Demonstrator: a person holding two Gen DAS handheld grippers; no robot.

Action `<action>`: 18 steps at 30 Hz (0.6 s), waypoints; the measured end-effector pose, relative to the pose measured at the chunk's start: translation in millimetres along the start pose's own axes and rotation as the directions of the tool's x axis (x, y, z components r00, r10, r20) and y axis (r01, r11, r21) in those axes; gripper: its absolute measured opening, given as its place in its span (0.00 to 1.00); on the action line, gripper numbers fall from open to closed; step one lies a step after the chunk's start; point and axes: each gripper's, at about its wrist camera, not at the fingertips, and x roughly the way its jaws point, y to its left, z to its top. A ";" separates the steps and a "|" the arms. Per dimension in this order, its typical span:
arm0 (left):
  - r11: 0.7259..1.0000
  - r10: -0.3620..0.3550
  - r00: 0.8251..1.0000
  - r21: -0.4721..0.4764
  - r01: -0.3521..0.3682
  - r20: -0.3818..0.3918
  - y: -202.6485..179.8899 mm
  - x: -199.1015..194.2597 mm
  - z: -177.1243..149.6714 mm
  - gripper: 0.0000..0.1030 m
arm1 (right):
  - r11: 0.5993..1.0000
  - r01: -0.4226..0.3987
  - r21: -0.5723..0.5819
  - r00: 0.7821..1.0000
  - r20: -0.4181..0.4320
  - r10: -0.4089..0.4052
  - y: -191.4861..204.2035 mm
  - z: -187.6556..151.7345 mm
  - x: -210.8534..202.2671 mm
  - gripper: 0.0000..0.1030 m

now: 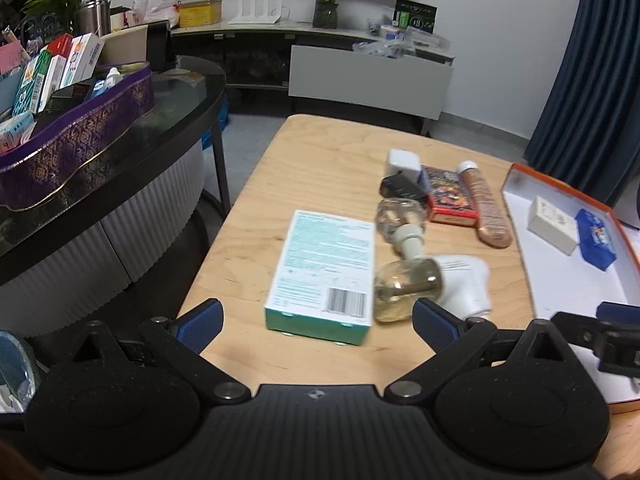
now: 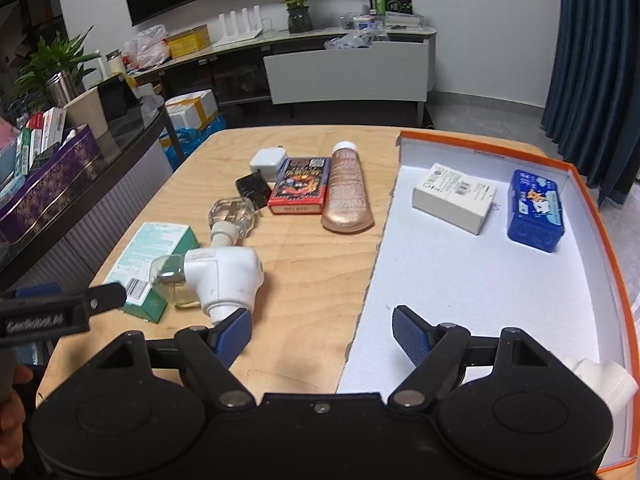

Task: Organize rigid objects
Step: 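Withdraw both grippers back toward the remaining items on the table, then grasp the white air freshener with right gripper while left gripper grasps the bandage box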

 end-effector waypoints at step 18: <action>0.998 -0.040 0.998 0.042 0.042 -0.047 21.7 35.3 2.0 1.00 | 0.926 -0.197 -0.322 0.977 -0.140 0.159 52.4 25.9 85.6 0.91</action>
